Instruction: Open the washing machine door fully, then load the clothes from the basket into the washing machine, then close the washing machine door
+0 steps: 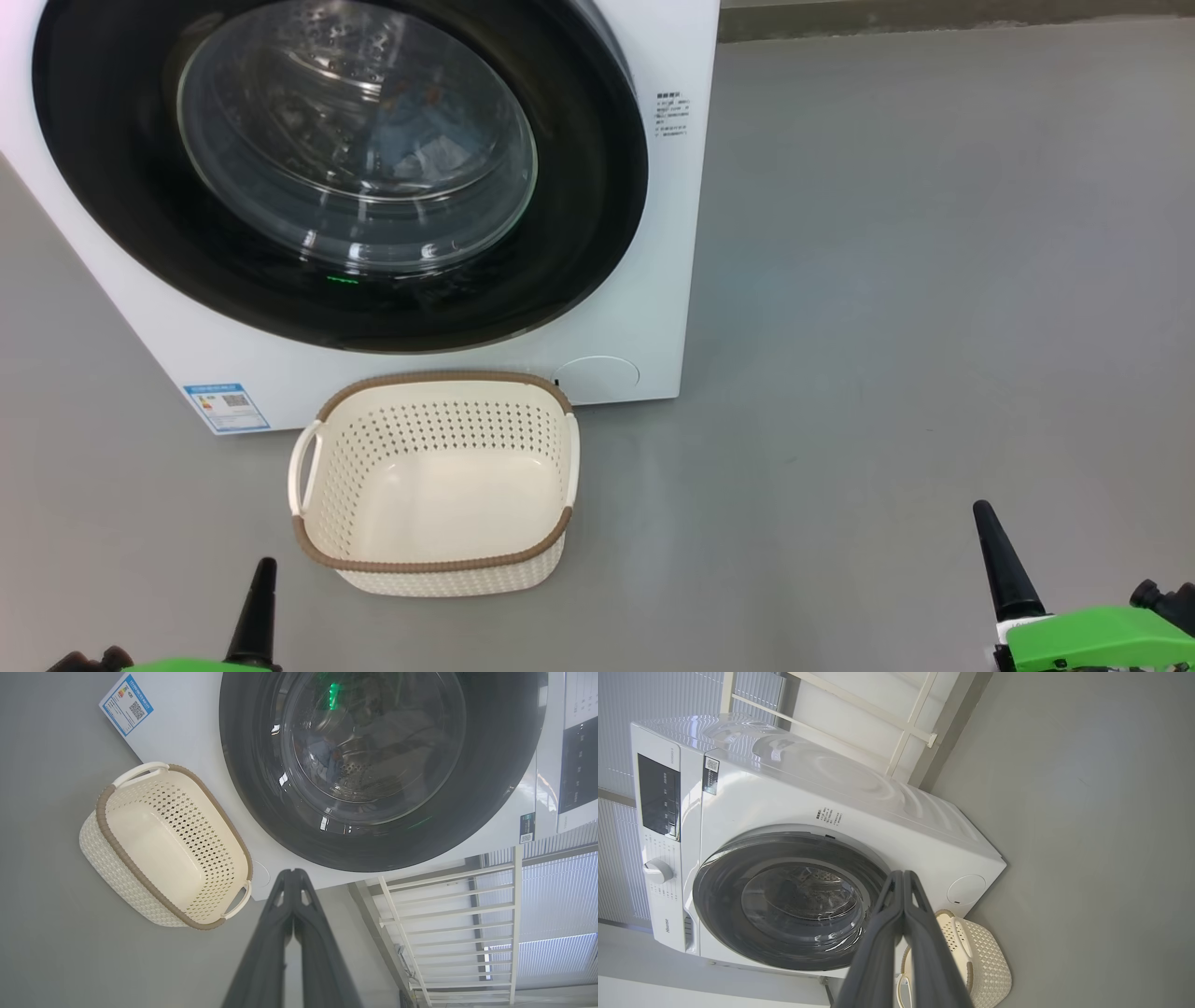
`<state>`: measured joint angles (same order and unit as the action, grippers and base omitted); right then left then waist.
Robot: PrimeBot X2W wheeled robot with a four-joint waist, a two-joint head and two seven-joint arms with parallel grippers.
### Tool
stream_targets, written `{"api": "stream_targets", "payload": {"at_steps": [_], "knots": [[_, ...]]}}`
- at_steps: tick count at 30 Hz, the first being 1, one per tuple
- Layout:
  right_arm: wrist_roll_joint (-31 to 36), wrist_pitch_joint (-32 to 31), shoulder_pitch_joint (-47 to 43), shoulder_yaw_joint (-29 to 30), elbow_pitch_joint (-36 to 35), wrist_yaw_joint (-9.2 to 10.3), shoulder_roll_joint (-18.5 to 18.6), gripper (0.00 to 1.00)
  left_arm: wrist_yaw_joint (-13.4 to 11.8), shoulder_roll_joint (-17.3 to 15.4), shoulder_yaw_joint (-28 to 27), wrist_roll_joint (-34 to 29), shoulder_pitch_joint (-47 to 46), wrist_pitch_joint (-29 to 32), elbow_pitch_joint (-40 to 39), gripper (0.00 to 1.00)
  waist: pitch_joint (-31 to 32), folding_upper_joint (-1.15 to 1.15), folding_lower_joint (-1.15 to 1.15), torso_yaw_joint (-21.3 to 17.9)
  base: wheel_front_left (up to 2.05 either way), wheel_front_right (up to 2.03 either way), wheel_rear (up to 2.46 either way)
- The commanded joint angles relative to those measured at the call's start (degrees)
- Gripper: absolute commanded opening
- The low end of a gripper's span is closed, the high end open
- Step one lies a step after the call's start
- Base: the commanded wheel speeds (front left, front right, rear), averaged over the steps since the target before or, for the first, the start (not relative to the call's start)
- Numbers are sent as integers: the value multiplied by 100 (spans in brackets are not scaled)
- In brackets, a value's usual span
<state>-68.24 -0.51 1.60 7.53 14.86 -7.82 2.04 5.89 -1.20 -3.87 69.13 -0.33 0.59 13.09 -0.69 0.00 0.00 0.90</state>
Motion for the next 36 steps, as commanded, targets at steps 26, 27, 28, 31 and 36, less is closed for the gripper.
{"api": "stream_targets", "payload": {"at_steps": [26, 27, 28, 31, 36], "knots": [[-1836, -461, 417, -98, -95, 30, 80, 0, 134, -157, -235, 1765, -506, 452, 50, 0, 39, 0, 0, -68, 0, 0, 0], [-1902, -477, 422, -98, -94, 31, 81, 0, 137, -158, -238, 1830, -516, 468, 56, 0, 41, 0, 0, -71, 0, 0, 0], [-1971, -494, 427, -98, -92, 31, 81, 0, 140, -160, -242, 1896, -526, 485, 62, 0, 42, 0, 0, -73, 0, 0, 0], [-2178, -545, 443, -99, -88, 32, 83, 0, 149, -163, -252, 2097, -556, 536, 79, 0, 47, 0, 0, -82, 0, 0, 0], [-2392, -598, 459, -100, -83, 33, 84, 0, 159, -167, -263, 2305, -587, 589, 98, 0, 52, 0, 0, -90, 0, 0, 0]]}}
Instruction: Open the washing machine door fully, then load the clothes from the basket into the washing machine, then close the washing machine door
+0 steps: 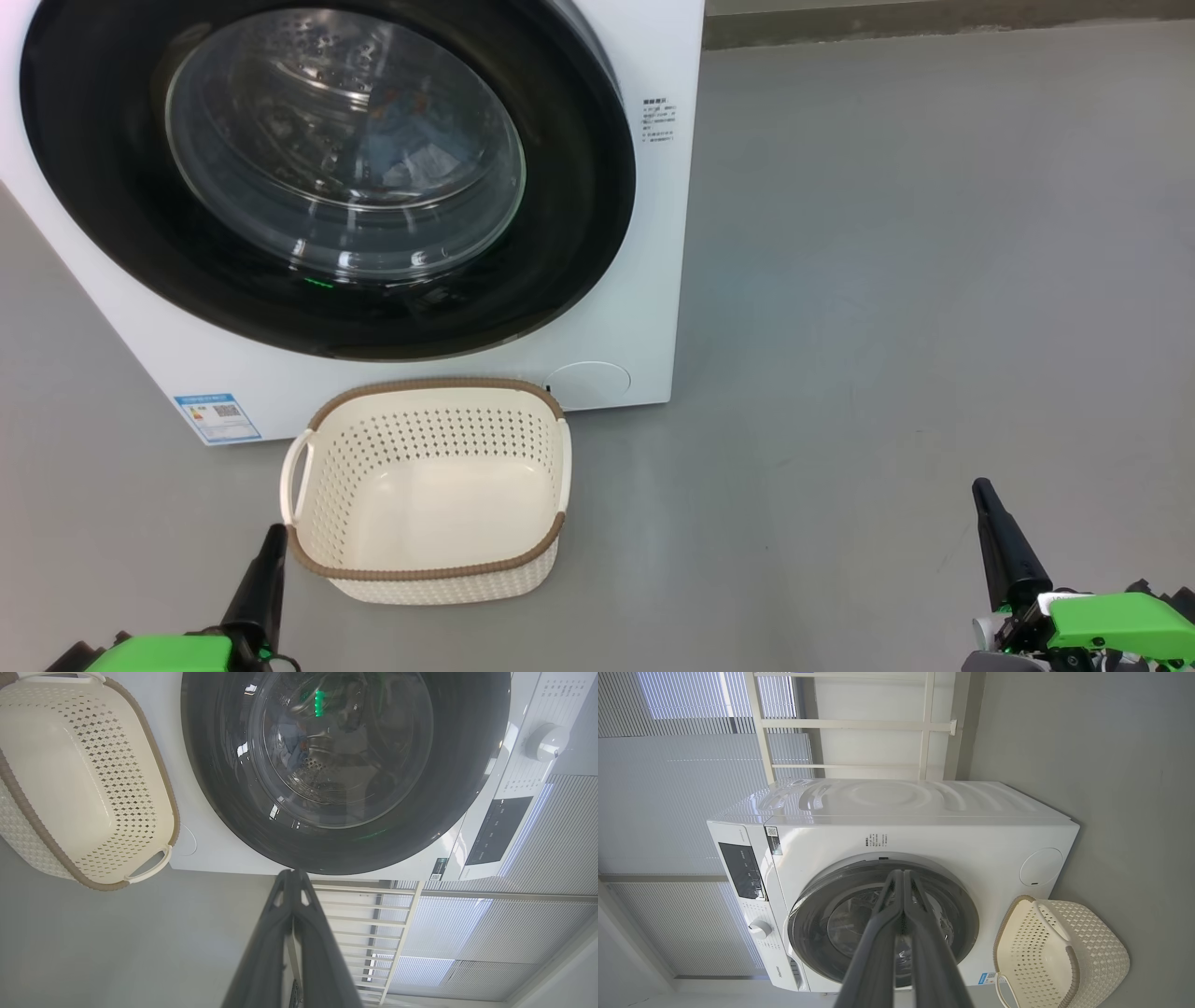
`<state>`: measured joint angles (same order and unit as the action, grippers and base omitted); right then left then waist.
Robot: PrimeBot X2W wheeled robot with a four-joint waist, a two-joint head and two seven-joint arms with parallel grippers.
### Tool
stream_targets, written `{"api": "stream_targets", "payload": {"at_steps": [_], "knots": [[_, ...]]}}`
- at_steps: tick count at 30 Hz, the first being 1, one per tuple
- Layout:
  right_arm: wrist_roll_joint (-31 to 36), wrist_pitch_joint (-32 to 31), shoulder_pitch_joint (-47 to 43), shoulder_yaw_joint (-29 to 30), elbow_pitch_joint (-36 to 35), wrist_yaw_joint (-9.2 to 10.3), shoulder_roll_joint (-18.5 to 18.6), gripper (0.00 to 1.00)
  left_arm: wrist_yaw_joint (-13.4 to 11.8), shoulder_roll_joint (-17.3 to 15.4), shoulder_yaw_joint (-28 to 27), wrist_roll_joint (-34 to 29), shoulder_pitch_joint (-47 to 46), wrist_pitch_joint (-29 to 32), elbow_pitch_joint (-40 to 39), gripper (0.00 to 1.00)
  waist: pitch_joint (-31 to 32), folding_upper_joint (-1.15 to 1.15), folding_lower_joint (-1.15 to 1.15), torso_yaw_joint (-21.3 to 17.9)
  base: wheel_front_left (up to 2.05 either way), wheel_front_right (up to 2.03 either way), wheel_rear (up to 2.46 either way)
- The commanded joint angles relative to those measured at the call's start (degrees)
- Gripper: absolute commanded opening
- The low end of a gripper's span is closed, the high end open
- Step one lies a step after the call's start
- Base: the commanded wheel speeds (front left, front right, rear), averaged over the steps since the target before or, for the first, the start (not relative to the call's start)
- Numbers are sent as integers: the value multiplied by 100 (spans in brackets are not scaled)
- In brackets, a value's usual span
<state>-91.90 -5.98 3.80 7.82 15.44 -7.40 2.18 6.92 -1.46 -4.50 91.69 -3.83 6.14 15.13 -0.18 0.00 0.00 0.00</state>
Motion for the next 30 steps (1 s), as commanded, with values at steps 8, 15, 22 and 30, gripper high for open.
{"api": "stream_targets", "payload": {"at_steps": [8, 15, 22, 30], "knots": [[-27, -51, 239, -129, -142, -9, 70, 0, 57, -142, -201, 49, -236, 34, -107, 0, 0, 0, 0, 0, 0, 0, 0], [-27, -51, 239, -129, -142, -9, 70, 0, 57, -142, -201, 49, -236, 34, -107, 0, 0, 0, 0, 0, 0, 0, 0], [-27, -51, 239, -129, -142, -9, 70, 0, 57, -142, -201, 49, -236, 34, -107, 0, 0, 0, 0, 0, 0, 0, 0], [-27, -51, 239, -130, -142, -9, 70, 0, 57, -142, -201, 49, -236, 34, -108, 0, 0, 0, 0, 0, 0, 0, 0]]}}
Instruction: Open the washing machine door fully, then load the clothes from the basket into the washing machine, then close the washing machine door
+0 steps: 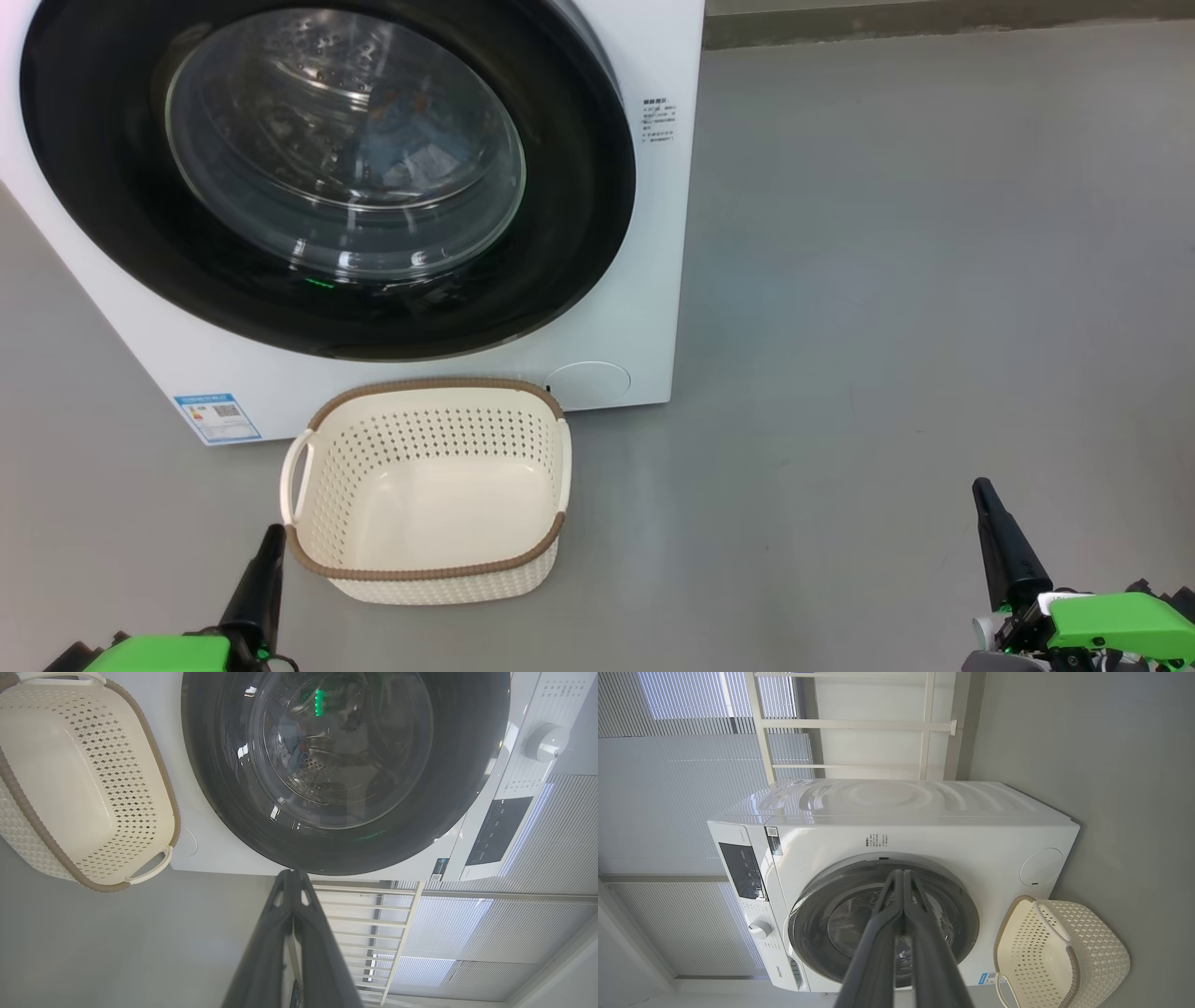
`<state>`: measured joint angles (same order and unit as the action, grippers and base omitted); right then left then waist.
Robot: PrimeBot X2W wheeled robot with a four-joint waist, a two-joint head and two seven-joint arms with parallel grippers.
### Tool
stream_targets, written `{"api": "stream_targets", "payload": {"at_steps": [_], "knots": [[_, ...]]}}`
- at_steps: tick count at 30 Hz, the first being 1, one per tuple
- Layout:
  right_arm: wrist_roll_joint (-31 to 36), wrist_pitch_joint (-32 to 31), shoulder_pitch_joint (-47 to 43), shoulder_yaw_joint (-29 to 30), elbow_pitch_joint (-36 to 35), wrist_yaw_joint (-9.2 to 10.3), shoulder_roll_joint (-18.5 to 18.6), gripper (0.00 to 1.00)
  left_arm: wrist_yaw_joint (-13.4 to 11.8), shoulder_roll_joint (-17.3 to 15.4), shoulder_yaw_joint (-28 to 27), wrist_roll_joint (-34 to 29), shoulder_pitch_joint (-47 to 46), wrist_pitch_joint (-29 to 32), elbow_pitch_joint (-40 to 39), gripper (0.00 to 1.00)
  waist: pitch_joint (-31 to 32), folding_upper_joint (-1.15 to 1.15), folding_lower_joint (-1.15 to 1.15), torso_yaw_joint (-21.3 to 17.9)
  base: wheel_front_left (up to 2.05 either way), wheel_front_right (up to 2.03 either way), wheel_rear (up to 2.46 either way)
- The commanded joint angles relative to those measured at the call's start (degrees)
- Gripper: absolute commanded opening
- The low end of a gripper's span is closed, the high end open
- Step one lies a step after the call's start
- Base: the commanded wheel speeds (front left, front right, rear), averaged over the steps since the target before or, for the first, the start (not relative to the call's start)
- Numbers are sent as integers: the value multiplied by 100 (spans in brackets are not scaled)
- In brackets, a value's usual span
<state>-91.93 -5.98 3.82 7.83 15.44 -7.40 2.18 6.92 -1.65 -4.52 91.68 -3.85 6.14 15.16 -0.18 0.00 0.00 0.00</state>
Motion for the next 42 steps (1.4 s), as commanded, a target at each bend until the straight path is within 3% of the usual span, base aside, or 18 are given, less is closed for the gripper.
{"api": "stream_targets", "payload": {"at_steps": [1, 42], "knots": [[-24, -51, 237, -131, -142, -9, 70, 0, 57, -122, -198, 50, -234, 34, -110, 0, 0, 0, 0, 0, 0, 0, 0], [-24, -50, 237, -131, -142, -9, 70, 0, 57, -122, -198, 50, -234, 34, -111, 0, 0, 0, 0, 0, 0, 0, 0]]}}
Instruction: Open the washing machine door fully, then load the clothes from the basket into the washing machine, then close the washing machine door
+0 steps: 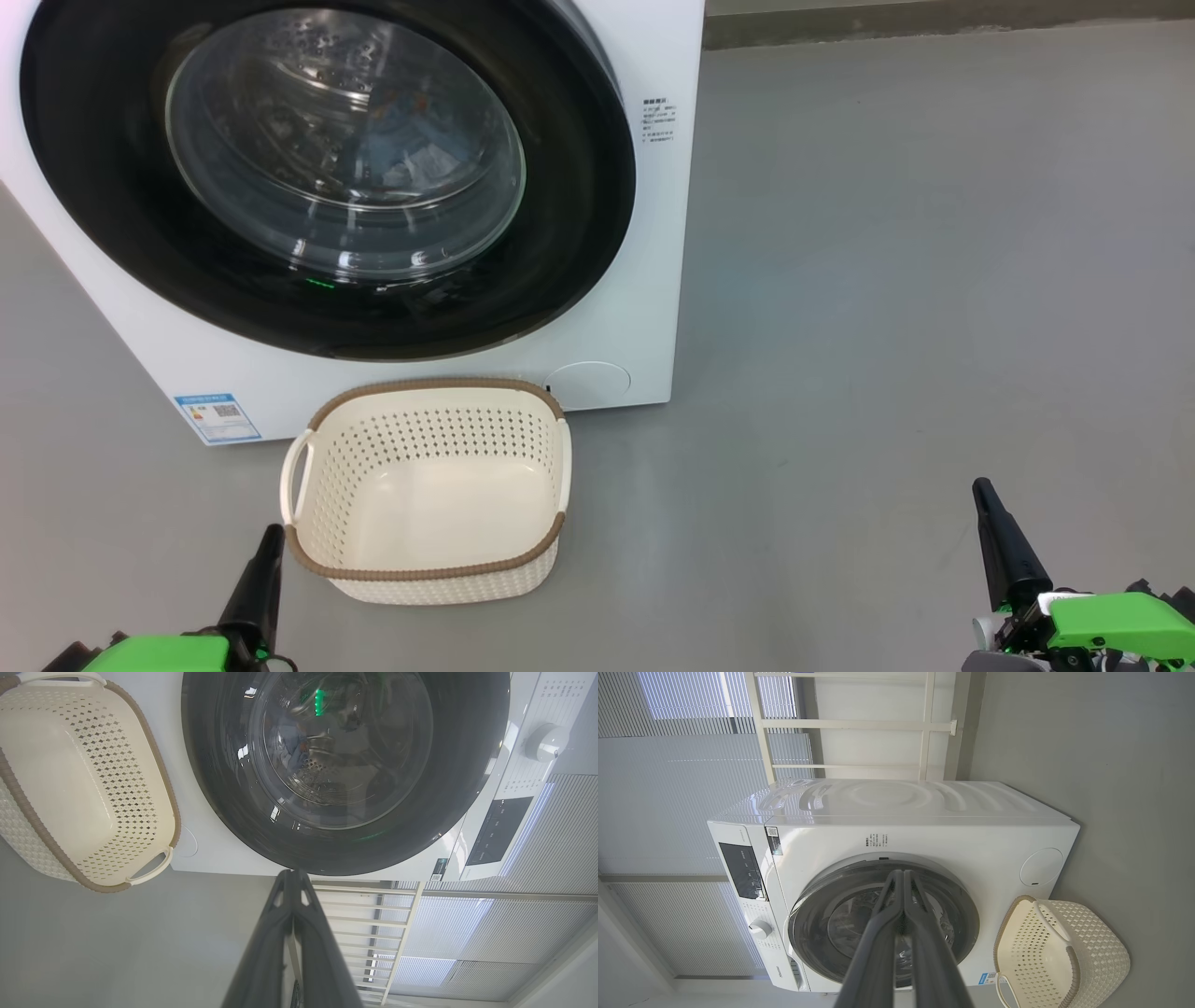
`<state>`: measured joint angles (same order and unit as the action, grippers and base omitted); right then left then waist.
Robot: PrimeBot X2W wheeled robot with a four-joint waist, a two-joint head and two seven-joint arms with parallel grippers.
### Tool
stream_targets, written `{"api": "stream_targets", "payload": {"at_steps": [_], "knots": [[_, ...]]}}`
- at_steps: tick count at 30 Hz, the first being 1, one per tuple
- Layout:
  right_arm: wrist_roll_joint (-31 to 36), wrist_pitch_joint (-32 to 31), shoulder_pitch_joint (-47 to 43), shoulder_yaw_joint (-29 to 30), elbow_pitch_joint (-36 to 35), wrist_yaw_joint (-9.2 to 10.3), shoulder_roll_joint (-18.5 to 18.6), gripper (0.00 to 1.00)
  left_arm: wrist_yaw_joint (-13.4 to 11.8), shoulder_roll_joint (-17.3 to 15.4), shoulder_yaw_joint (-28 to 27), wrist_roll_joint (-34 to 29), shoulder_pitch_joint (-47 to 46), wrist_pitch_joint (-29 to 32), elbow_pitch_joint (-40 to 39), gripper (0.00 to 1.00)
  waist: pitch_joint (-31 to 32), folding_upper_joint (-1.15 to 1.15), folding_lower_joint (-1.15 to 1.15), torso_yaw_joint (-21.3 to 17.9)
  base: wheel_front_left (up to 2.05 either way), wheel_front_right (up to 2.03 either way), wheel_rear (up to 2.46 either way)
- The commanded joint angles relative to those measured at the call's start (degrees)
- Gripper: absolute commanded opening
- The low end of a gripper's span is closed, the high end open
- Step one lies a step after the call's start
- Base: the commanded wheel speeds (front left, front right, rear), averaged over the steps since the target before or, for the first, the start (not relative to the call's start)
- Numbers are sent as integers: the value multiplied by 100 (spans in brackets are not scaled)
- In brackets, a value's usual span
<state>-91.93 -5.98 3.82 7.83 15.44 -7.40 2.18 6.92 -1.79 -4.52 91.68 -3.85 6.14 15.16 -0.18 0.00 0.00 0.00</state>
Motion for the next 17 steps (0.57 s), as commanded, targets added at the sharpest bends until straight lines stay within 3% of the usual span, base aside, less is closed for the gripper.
{"api": "stream_targets", "payload": {"at_steps": [1, 17], "knots": [[-24, -50, 237, -131, -142, -9, 70, 0, 57, -109, -198, 51, -234, 34, -111, 0, 0, 0, 0, 0, 0, 0, 0], [-24, -50, 237, -131, -142, -9, 70, 0, 57, -109, -198, 51, -234, 34, -111, 0, 0, 0, 0, 0, 0, 0, 0]]}}
